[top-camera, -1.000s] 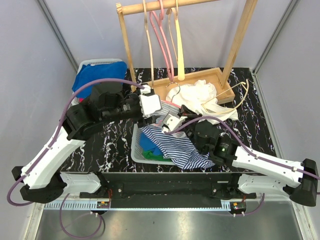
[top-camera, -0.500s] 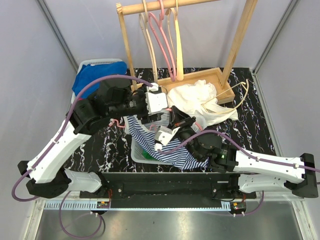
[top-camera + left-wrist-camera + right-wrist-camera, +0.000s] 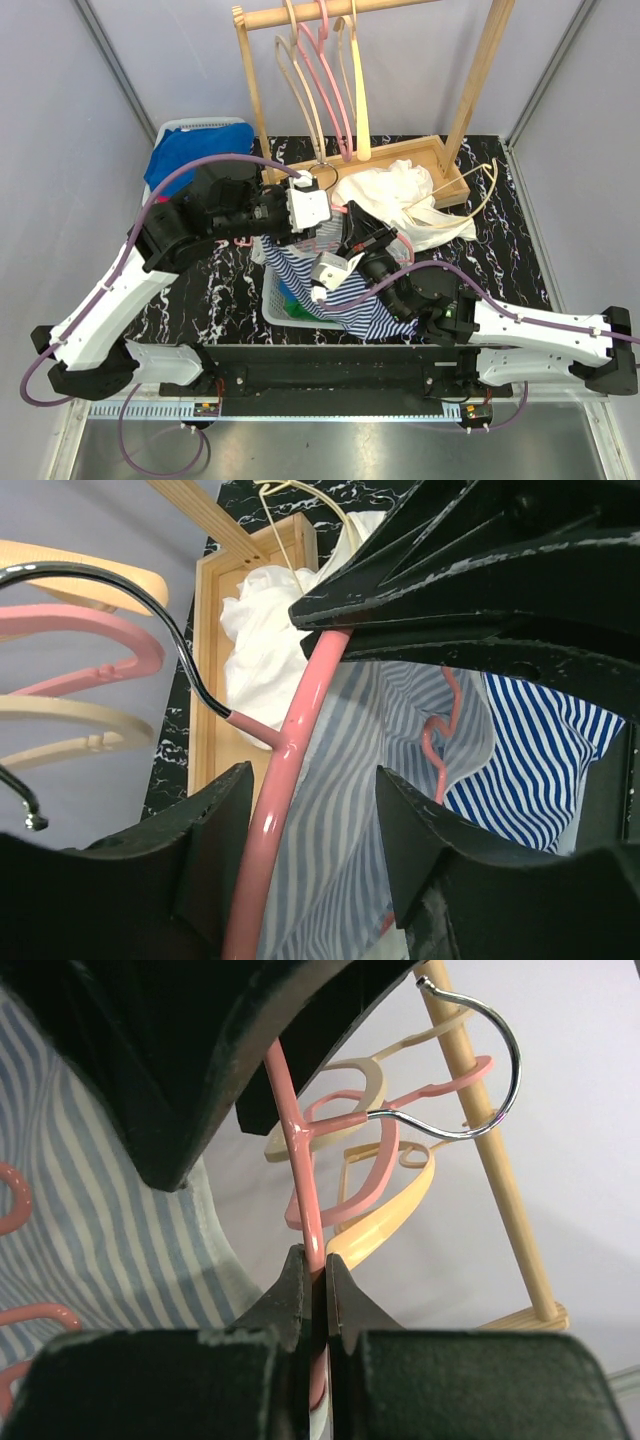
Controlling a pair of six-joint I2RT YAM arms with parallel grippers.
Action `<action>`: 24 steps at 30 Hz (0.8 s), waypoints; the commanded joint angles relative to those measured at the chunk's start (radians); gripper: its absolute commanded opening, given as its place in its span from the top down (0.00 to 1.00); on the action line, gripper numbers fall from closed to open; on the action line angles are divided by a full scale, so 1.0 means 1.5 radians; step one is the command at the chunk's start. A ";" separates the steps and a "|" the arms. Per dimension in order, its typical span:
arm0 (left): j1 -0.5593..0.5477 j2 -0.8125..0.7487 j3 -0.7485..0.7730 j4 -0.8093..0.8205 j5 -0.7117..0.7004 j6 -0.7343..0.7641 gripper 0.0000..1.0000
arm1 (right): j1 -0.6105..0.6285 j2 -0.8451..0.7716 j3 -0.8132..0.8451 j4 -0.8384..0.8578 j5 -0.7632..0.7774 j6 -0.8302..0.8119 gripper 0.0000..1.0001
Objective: Remove the tank top from the hanger
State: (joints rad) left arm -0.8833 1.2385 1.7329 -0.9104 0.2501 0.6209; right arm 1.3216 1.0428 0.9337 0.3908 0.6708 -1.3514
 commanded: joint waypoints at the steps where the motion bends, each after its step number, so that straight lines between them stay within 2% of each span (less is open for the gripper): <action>1: 0.001 -0.007 0.023 0.010 0.018 -0.011 0.58 | 0.007 -0.012 0.067 0.063 -0.012 -0.007 1.00; 2: 0.000 -0.008 0.025 0.011 0.019 -0.009 0.72 | 0.007 -0.011 0.072 0.060 -0.013 -0.002 1.00; 4: 0.000 -0.005 0.034 0.011 0.017 -0.009 0.88 | 0.007 -0.007 0.078 0.043 -0.010 0.016 1.00; 5: 0.000 -0.004 0.035 0.010 0.014 -0.010 0.99 | 0.006 -0.006 0.079 0.045 -0.009 0.017 1.00; 9: 0.001 -0.010 0.045 0.011 0.007 -0.004 1.00 | -0.001 0.007 0.092 0.048 0.000 0.042 0.99; 11: 0.000 -0.009 0.052 0.011 -0.004 -0.005 1.00 | -0.016 0.019 0.120 0.046 0.020 0.084 0.96; 16: 0.000 -0.012 0.047 0.049 -0.077 0.005 1.00 | -0.037 0.032 0.198 -0.018 0.067 0.239 0.64; 17: 0.000 -0.019 0.041 0.060 -0.114 0.011 1.00 | -0.041 0.028 0.221 -0.043 0.069 0.269 0.51; 18: 0.001 -0.023 0.029 0.072 -0.134 0.028 1.00 | -0.042 0.018 0.234 -0.072 0.068 0.298 0.46; 22: 0.001 -0.041 -0.013 0.139 -0.218 0.069 1.00 | -0.052 -0.002 0.297 -0.286 0.039 0.469 0.39; 24: 0.001 -0.032 -0.022 0.152 -0.249 0.083 1.00 | -0.052 -0.007 0.324 -0.330 0.037 0.503 0.37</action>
State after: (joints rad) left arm -0.8883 1.2011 1.7355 -0.7803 0.0547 0.6842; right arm 1.2545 1.0920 1.2984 0.0776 0.7212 -0.8581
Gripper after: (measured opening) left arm 0.116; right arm 0.605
